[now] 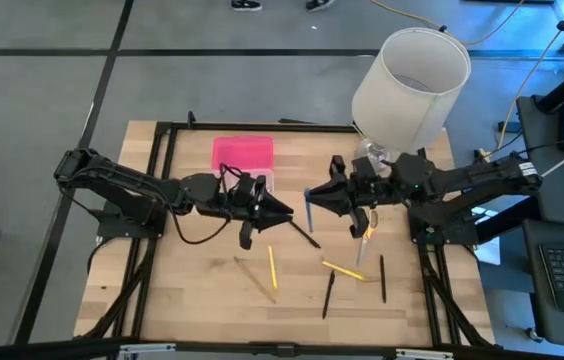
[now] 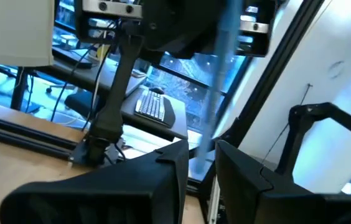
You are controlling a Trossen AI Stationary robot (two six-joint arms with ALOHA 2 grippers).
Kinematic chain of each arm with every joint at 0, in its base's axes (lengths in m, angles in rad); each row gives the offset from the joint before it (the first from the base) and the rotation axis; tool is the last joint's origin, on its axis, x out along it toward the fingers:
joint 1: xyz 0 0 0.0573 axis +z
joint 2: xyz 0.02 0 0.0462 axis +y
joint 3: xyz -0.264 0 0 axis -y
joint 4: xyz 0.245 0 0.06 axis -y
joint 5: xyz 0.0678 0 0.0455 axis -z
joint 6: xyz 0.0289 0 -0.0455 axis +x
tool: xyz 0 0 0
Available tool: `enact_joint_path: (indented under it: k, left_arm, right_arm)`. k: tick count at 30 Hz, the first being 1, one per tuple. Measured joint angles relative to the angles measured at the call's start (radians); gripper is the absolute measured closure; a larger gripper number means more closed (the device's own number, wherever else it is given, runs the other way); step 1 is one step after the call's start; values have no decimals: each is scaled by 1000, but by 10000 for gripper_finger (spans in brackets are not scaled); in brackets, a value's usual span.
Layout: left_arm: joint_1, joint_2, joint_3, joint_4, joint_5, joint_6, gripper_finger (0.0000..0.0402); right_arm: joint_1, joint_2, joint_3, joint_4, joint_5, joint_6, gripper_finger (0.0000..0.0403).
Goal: Pick & place school supplies into a supply box
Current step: Put the blue pen into the pink supply box
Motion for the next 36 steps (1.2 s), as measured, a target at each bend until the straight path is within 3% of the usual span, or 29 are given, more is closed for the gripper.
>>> enact_joint_path:
  k: [14,23,36]
  left_arm:
    - [0,0,0,-6,7,-27,329]
    - [-7,0,0,11,166,-27,329]
    - [-5,0,0,32,157,32,329]
  right_arm:
    - [11,88,0,124,-1,-1,362]
    - [11,90,-1,164,-1,-22,362]
    - [7,89,-1,203,0,-16,362]
